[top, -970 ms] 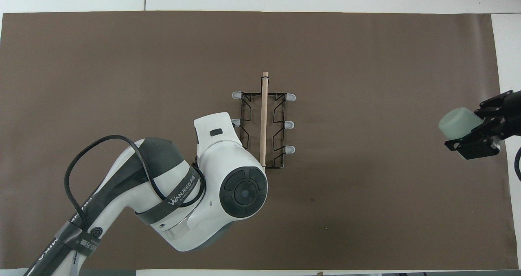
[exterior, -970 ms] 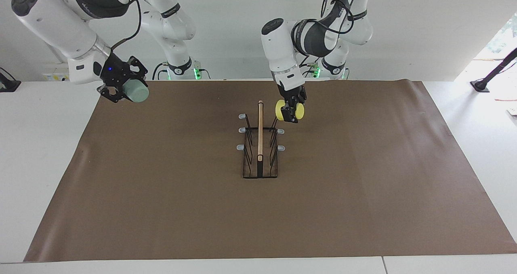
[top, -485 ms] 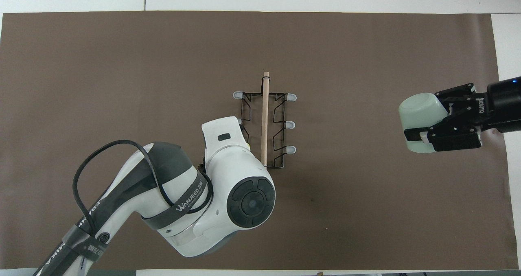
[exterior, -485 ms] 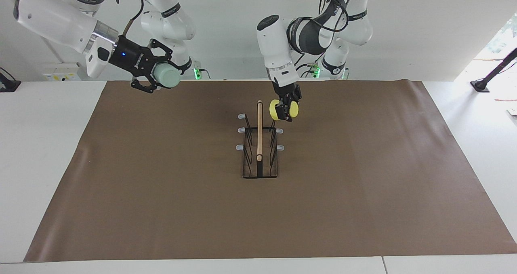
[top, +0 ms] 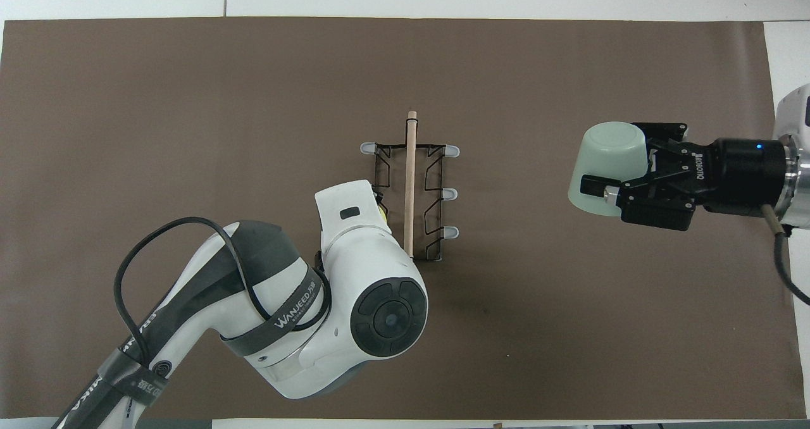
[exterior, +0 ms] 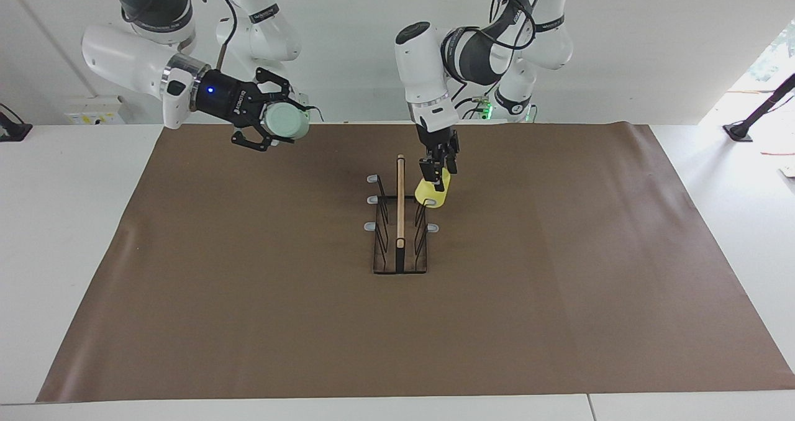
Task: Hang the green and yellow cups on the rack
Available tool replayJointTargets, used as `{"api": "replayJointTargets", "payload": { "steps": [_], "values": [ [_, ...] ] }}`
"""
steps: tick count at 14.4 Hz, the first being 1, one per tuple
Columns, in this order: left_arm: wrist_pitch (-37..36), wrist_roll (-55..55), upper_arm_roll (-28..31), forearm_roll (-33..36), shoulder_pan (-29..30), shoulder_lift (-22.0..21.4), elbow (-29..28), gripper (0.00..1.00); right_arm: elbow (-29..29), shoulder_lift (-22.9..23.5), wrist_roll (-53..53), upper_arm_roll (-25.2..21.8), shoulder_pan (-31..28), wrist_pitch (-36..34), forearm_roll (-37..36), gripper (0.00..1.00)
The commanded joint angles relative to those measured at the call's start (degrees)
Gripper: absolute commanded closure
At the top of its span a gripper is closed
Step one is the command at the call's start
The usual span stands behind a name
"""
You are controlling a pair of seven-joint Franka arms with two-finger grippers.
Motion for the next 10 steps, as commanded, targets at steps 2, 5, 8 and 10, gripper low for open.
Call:
{"api": "replayJointTargets", "payload": {
  "steps": [2, 5, 8, 10],
  "values": [
    [0.91, -0.51, 0.21, 0.1, -0.06, -0.33, -0.3, 0.23, -9.33, -1.17, -14.78, 0.13, 3.78, 4.99, 13.68, 1.0],
    [0.65, 1.59, 0.21, 0.1, 1.78, -0.6, 0.58, 0.18, -13.72, 0.51, -24.9, 0.13, 8.78, 10.26, 17.92, 1.0],
    [0.64, 10.43, 0.21, -0.86, 5.9, -2.08, 0.67, 0.0, -17.78, 0.51, -30.01, 0.13, 16.77, 19.29, 24.43, 1.0],
    [0.64, 22.0, 0.22, -3.92, 9.76, -2.53, 0.67, 0.0, -18.48, 1.64, -33.25, 0.13, 20.65, 23.1, 28.02, 1.0]
  ]
}}
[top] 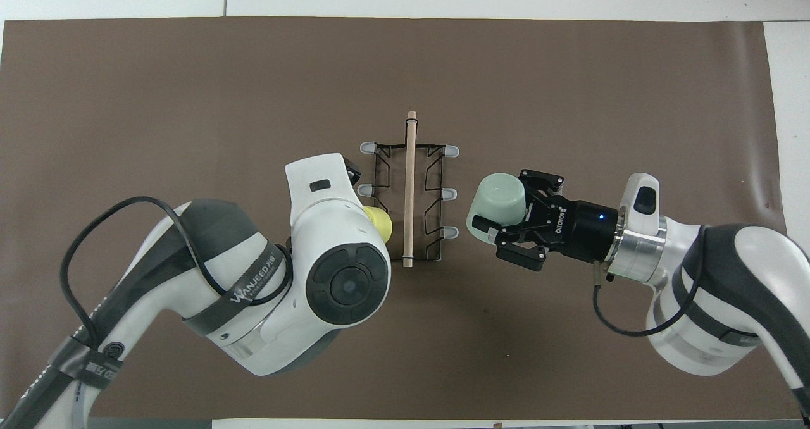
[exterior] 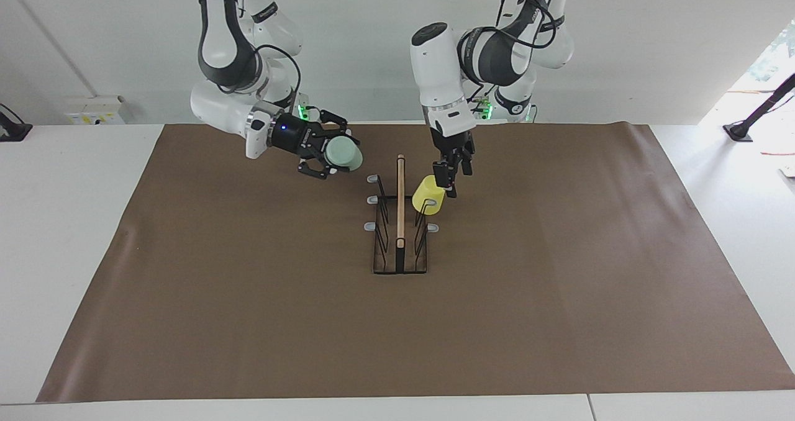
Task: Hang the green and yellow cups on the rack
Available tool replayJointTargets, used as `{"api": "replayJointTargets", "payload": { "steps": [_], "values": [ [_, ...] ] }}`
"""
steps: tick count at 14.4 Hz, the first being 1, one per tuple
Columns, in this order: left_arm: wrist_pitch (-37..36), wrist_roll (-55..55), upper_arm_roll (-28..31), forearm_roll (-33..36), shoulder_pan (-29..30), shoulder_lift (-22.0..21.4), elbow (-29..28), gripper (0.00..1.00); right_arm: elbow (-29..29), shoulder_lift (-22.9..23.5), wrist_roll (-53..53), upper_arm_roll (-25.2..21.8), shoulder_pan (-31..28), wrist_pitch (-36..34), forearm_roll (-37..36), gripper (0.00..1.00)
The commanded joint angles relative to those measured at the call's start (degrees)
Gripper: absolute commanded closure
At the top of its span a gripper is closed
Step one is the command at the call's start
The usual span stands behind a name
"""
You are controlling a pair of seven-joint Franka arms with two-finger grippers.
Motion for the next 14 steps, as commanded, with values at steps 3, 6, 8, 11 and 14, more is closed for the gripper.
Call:
{"api": "replayJointTargets", "payload": {
  "steps": [3, 6, 8, 11, 14],
  "values": [
    [0.21, 31.59, -0.07, -7.31, 10.73, -2.83, -0.57, 0.0, -1.27, 3.43, -11.25, -0.1, 3.99, 4.89, 8.1, 1.0],
    [-0.23, 54.96, 0.19, -15.48, 18.56, -4.32, -0.39, 0.0, -0.66, 4.31, -11.6, 0.07, 6.62, 8.75, 8.62, 1.0],
    [-1.63, 67.9, 0.46, -20.23, 23.48, -4.85, 0.39, 0.0, 0.39, 5.02, -11.6, 0.16, 7.32, 10.87, 9.67, 1.0],
    [-9.17, 85.3, 0.54, -26.74, 29.99, -4.06, 5.57, 0.0, 0.4, 5.02, -11.6, 0.16, 8.73, 11.67, 11.44, 1.0],
    [-16.12, 94.3, 0.54, -28.51, 34.65, -2.92, 10.67, 0.0, 0.13, 6.5, -13.7, 0.16, 9.0, 12.29, 11.7, 1.0]
  ]
}}
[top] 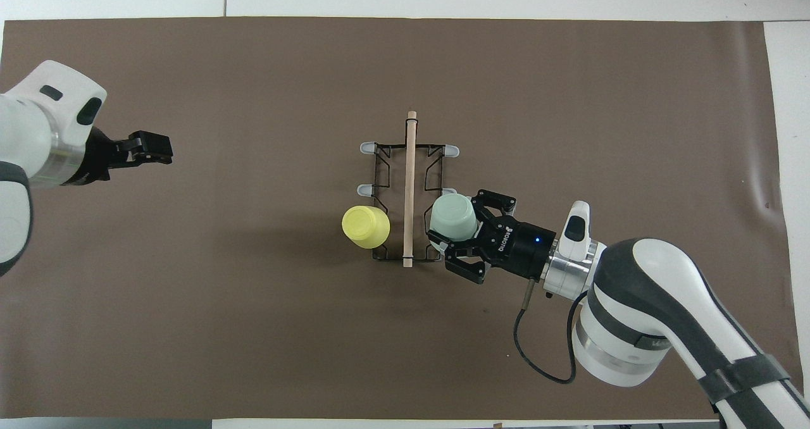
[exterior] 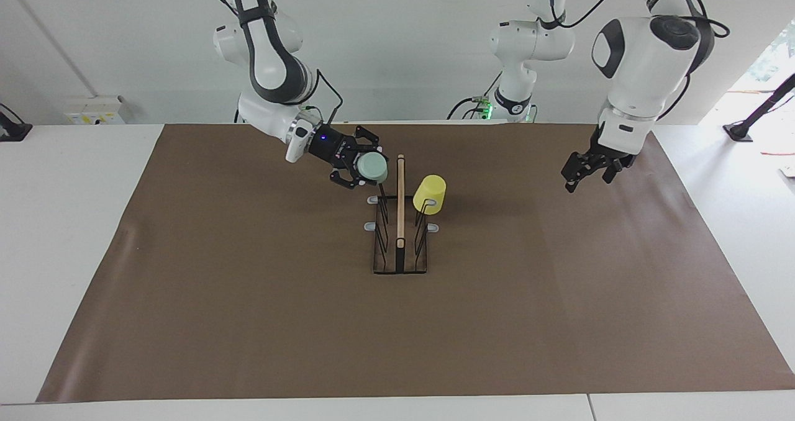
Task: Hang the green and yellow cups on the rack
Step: 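Lower the green cup onto the rack peg with the right gripper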
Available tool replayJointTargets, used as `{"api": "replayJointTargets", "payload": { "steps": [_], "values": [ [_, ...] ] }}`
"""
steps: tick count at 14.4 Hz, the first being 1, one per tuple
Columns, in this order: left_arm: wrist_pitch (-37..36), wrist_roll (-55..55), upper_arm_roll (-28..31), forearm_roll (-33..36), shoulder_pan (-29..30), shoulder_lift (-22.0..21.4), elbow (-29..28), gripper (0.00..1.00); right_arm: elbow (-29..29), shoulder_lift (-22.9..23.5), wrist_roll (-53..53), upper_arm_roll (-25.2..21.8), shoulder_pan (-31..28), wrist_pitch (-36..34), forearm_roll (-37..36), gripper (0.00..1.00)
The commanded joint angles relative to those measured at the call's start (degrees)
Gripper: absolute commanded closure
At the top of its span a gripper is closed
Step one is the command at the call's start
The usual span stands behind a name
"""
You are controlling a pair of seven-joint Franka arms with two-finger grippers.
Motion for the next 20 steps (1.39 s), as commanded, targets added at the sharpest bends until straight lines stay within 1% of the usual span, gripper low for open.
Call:
{"api": "replayJointTargets", "payload": {
  "steps": [1, 4, 5, 6, 7, 11, 12, 13, 14, 15, 20],
  "values": [
    [-6.38, 7.12, -0.47, -1.71, 3.57, 1.3, 5.43, 0.0, 0.62, 3.67, -6.13, 0.12, 0.21, -0.03, 2.98, 1.0],
    [-11.3, 12.12, -0.47, -3.91, 6.73, 1.56, 8.77, 0.0, 0.18, 7.19, -10.18, 0.12, 0.04, -3.88, 6.15, 1.0],
    [-14.1, 14.23, -0.47, -3.82, 7.18, 1.65, 10.17, 0.0, 0.01, 9.12, -14.12, 0.12, -0.05, -5.55, 8.07, 1.0],
    [-15.96, 15.04, -0.38, -3.47, 7.27, 2.26, 11.49, 0.0, -0.08, 10.53, -17.11, 0.12, -0.31, -5.83, 8.7, 1.0],
    [-17.54, 15.13, -0.38, -3.38, 7.27, 2.52, 12.46, 0.0, -0.17, 10.8, -17.75, 0.12, -0.31, -5.75, 8.71, 1.0],
    [-18.17, 15.4, -0.21, -3.29, 7.27, 1.82, 10.98, 0.0, -0.35, 10.81, -17.58, 0.12, -0.23, -5.31, 8.71, 1.0],
    [-18.17, 15.4, -0.21, -3.21, 7.45, 1.82, 10.89, 0.0, -0.35, 10.72, -17.5, 0.12, -0.23, -5.22, 8.71, 0.95],
    [-18.08, 15.48, -0.12, -3.21, 7.71, 1.82, 10.89, 0.0, -0.35, 10.54, -17.5, 0.12, -0.23, -5.22, 8.71, 0.26],
    [-18.17, 15.48, -0.21, -3.12, 8.15, 1.82, 10.89, 0.0, -0.35, 10.19, -17.5, 0.12, -0.23, -5.22, 8.71, 0.0],
    [-18.17, 15.74, -0.21, -3.03, 8.15, 1.82, 10.89, 0.0, -0.26, 9.84, -17.06, 0.12, -0.23, -5.22, 8.71, 0.0],
    [-18.44, 16.27, -0.21, -3.03, 8.15, 1.74, 10.63, 0.0, -0.08, 4.58, -9.77, -0.05, -0.49, -4.95, 7.66, 0.0]
  ]
}}
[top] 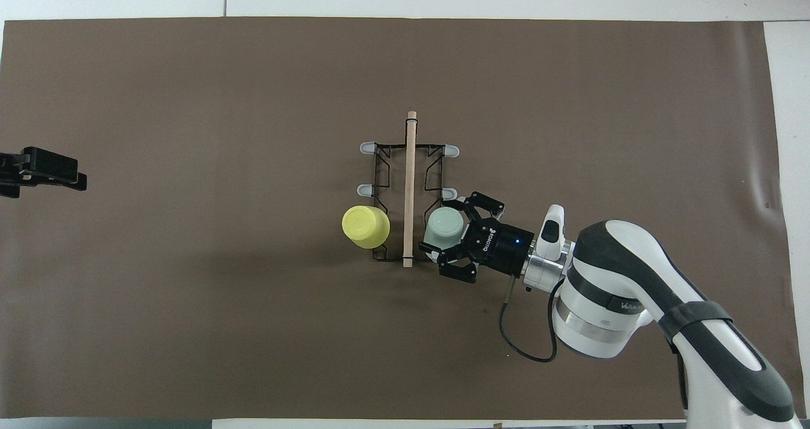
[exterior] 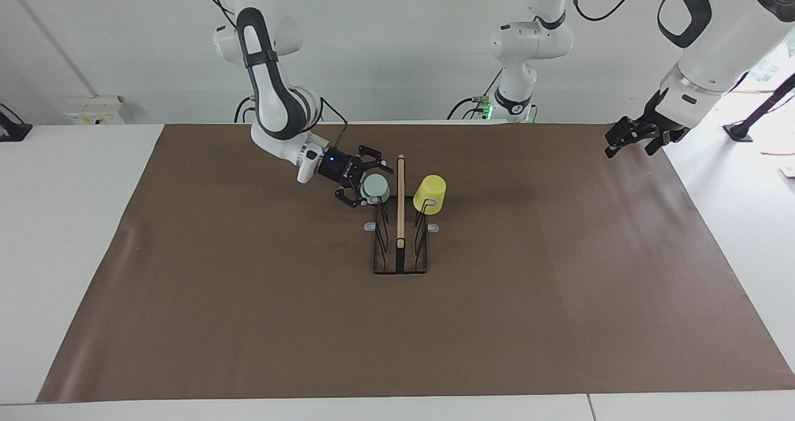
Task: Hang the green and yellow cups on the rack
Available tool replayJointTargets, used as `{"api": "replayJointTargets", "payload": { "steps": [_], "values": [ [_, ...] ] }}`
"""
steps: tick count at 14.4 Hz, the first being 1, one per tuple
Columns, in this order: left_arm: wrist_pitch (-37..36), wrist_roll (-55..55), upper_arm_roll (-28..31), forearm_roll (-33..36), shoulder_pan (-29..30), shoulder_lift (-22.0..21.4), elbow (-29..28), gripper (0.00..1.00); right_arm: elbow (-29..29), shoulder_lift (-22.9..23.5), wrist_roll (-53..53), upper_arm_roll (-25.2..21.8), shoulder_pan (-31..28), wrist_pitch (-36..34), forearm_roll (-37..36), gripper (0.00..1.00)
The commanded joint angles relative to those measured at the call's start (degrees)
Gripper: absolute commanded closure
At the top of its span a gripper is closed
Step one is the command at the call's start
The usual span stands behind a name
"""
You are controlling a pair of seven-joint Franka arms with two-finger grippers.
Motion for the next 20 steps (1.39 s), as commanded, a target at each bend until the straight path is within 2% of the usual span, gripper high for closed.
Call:
{"api": "replayJointTargets", "payload": {
  "steps": [1, 4, 8, 11, 13, 15, 18, 20],
  "values": [
    [-1.07, 1.44, -0.21, -0.46, 0.61, 0.31, 0.57, 0.0, -0.78, -4.85, 4.89, 0.04, -0.66, 0.36, -1.57, 0.0],
    [-1.15, 1.53, -0.21, -0.37, 0.61, 0.22, 0.31, 0.0, -0.34, -6.87, 7.71, -0.05, -5.92, -2.0, -11.66, 0.0],
    [-1.15, 1.44, -0.3, 1.92, 0.17, 0.13, 0.22, 0.0, -0.25, -8.11, 12.99, -0.14, -16.98, -14.03, -26.87, 0.0],
    [-0.28, 0.47, -0.39, 1.92, 0.26, -0.05, -0.05, 0.0, 2.81, -7.68, 15.52, -0.14, -25.16, -21.85, -37.84, 0.0],
    [-0.19, 0.47, -0.39, 1.92, 0.44, -0.05, -0.05, 0.0, 7.72, -7.5, 20.43, -0.14, -29.73, -26.25, -47.77, 0.0],
    [0.42, 0.39, -0.39, 1.92, 0.17, -0.05, -0.05, 0.0, 14.83, -7.59, 30.34, -0.14, -32.29, -29.86, -59.53, 0.0],
    [1.57, 0.56, -0.3, 1.92, 0.09, 0.04, -0.05, 0.0, 25.64, -8.02, 47.13, -0.14, -32.83, -34.43, -76.07, 0.0],
    [1.31, 0.12, -0.3, 2.09, 0.09, -0.22, -0.14, 0.0, 31.1, -8.03, 54.53, -0.14, -32.83, -38.03, -84.95, 0.0]
  ]
}}
